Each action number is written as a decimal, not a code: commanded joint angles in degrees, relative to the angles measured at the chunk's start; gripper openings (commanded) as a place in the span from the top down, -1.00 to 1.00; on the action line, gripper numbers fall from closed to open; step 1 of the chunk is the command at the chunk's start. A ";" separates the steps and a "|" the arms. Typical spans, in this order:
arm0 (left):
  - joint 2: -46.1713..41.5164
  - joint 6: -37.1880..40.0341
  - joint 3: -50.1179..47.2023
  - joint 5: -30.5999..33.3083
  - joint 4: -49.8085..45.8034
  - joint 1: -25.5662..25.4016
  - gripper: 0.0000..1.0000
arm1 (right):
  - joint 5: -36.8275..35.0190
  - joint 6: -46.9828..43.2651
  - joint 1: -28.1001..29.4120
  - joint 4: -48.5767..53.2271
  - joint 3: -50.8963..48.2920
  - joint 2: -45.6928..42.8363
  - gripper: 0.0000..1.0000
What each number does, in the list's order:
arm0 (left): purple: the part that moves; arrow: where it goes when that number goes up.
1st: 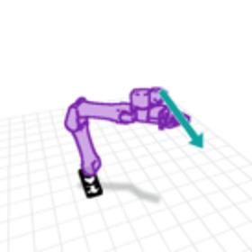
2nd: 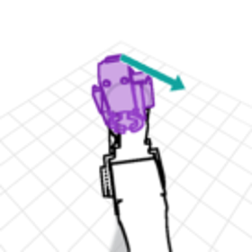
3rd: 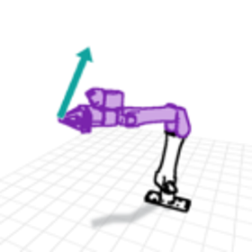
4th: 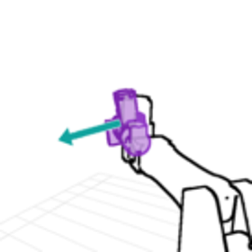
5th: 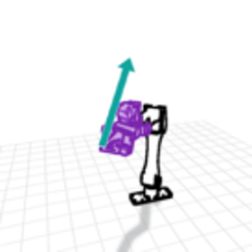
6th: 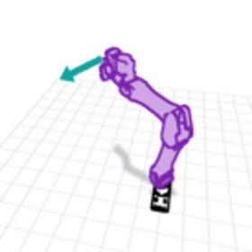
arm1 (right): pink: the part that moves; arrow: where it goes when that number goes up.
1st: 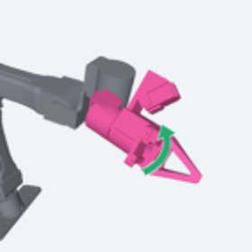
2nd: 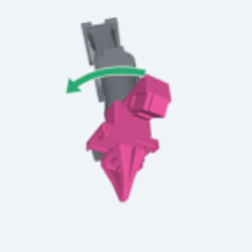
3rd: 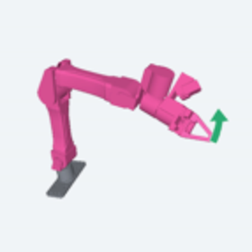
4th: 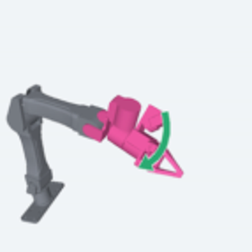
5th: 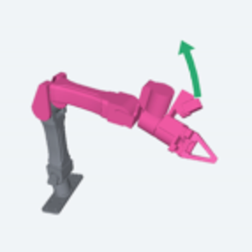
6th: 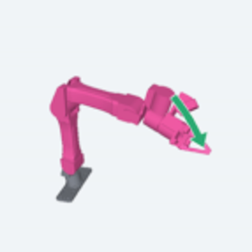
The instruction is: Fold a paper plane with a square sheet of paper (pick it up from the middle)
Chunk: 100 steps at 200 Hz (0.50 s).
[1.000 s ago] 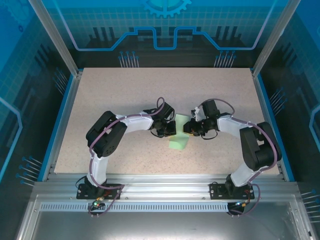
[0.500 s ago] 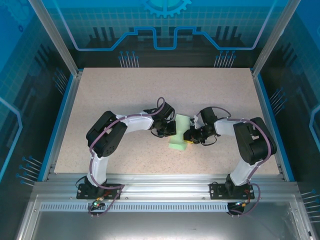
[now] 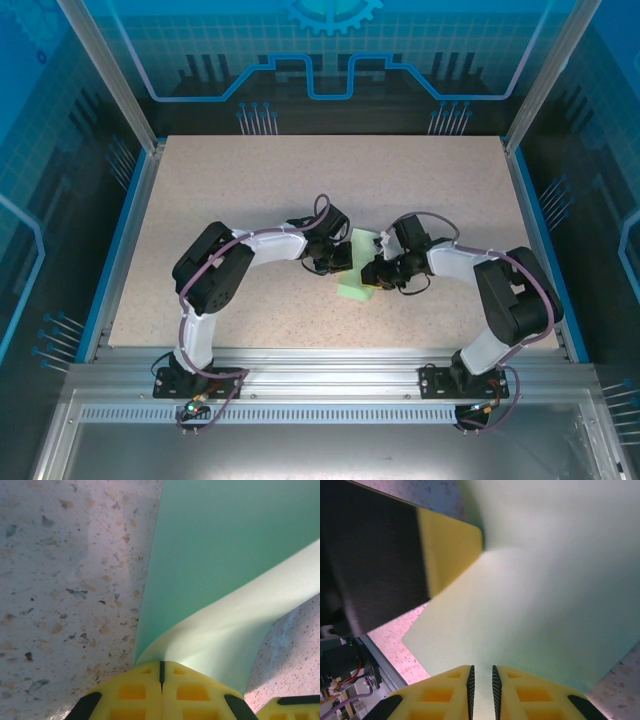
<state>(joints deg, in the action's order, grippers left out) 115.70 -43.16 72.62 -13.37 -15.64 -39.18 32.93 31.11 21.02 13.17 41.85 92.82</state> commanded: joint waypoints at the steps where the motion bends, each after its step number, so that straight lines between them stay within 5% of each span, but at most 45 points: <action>1: 2.50 1.36 0.63 0.62 -3.96 -0.83 1.00 | -0.94 1.29 0.52 -1.73 -2.64 2.45 0.61; 100: 2.55 1.58 0.92 0.59 -4.26 -0.85 1.00 | 2.50 1.21 -0.02 -0.37 -3.82 -3.48 0.60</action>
<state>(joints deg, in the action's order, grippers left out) 115.90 -42.96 73.14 -13.37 -16.23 -39.22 33.47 31.94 20.86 11.46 38.72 92.88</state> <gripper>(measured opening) 0.060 0.200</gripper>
